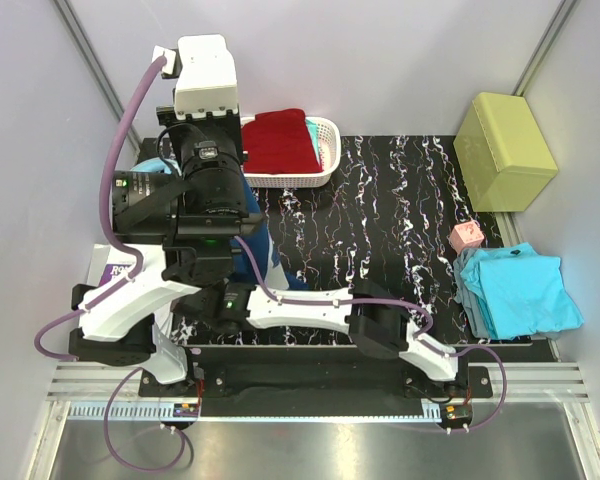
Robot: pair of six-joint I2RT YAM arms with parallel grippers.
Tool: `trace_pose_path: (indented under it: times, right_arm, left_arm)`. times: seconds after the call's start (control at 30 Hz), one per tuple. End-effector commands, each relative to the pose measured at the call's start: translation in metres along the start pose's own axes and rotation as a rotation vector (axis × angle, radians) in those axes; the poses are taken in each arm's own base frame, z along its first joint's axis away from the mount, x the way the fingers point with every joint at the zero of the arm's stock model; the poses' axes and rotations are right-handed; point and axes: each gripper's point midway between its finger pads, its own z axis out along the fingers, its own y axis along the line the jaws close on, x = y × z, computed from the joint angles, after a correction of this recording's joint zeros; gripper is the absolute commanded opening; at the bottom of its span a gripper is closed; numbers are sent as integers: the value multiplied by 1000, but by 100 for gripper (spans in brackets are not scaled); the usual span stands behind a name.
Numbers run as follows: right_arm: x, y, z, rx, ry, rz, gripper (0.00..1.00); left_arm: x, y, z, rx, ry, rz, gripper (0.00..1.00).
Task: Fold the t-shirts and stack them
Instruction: Flatten out the tshirt
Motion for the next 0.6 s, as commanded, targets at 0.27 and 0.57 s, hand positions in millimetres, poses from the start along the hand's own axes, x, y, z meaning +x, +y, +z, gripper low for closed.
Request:
trace_pose_path:
  times: [0.27, 0.57]
  right_arm:
    - [-16, -48, -48, 112, -54, 90, 63]
    - [-5, -55, -48, 131, -36, 83, 63]
  left_arm:
    - [15, 20, -3, -42, 96, -28, 0]
    - [17, 21, 0, -56, 99, -25, 0]
